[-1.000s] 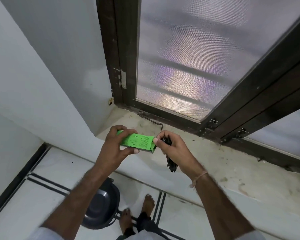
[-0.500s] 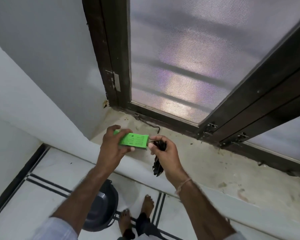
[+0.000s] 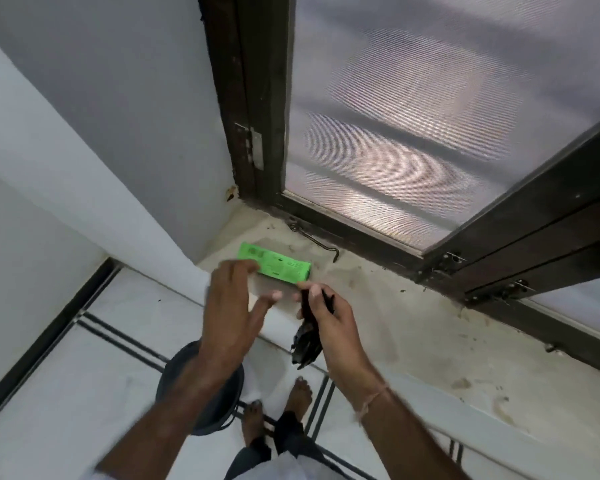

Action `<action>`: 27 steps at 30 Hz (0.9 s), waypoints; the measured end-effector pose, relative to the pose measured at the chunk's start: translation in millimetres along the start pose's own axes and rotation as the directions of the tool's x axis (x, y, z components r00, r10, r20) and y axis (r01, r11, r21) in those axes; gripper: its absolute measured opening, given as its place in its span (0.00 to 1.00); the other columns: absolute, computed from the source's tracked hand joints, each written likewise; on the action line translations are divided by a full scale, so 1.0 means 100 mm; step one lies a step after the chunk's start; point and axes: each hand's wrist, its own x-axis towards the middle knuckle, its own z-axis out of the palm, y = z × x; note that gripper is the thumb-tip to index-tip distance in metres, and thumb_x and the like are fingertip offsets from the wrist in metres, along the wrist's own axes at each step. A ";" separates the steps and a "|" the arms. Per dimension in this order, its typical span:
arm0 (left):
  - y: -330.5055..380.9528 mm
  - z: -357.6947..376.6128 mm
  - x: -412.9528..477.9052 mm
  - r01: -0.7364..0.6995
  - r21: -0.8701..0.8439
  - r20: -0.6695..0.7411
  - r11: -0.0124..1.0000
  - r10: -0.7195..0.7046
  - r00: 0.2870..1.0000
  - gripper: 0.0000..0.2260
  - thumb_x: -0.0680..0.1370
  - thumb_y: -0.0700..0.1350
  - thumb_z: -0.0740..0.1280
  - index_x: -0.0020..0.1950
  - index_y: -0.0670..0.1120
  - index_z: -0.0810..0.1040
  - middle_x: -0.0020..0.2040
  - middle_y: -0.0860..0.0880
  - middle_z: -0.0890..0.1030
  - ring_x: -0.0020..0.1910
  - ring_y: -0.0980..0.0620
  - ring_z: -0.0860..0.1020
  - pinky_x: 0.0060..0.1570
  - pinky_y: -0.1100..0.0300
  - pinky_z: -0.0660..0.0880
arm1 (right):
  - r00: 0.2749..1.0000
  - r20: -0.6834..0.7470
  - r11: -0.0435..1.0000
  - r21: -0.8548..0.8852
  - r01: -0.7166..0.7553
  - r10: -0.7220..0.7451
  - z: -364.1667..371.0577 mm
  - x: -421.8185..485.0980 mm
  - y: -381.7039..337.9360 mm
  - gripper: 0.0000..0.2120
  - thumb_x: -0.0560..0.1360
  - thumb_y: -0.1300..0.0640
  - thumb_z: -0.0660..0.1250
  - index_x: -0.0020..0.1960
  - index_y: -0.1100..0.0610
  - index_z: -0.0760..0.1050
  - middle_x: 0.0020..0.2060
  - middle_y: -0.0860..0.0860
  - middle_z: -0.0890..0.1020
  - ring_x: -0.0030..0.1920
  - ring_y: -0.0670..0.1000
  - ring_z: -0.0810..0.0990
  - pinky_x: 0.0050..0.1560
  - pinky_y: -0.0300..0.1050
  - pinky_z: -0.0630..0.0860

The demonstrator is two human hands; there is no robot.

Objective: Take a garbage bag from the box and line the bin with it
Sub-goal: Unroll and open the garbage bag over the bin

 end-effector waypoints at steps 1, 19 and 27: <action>0.10 -0.05 -0.11 0.110 -0.172 0.071 0.979 -0.100 0.993 0.21 0.77 0.65 0.64 0.60 0.50 0.73 0.55 0.52 0.78 0.52 0.52 0.78 0.49 0.49 0.77 | 1.000 0.005 0.999 0.037 -0.018 0.018 0.09 -0.06 -0.03 0.17 0.84 0.48 0.61 0.62 0.58 0.81 0.50 0.56 0.86 0.46 0.51 0.83 0.46 0.45 0.81; -1.03 -1.32 -0.82 0.579 -0.780 0.371 0.238 -0.570 0.733 0.17 0.82 0.53 0.66 0.56 0.38 0.80 0.48 0.37 0.86 0.48 0.39 0.86 0.50 0.46 0.83 | 0.973 0.160 0.979 0.093 -0.183 0.166 1.99 -0.87 0.36 0.14 0.82 0.55 0.70 0.54 0.68 0.81 0.47 0.64 0.87 0.49 0.59 0.87 0.52 0.48 0.83; -2.83 -2.39 -1.26 0.547 -0.758 0.284 0.355 -0.574 0.768 0.13 0.83 0.52 0.65 0.50 0.42 0.77 0.46 0.44 0.82 0.49 0.43 0.80 0.44 0.54 0.79 | 0.991 -0.074 0.984 0.149 -0.099 0.111 2.98 -1.69 0.88 0.10 0.78 0.57 0.74 0.50 0.65 0.82 0.40 0.58 0.85 0.40 0.55 0.85 0.43 0.46 0.84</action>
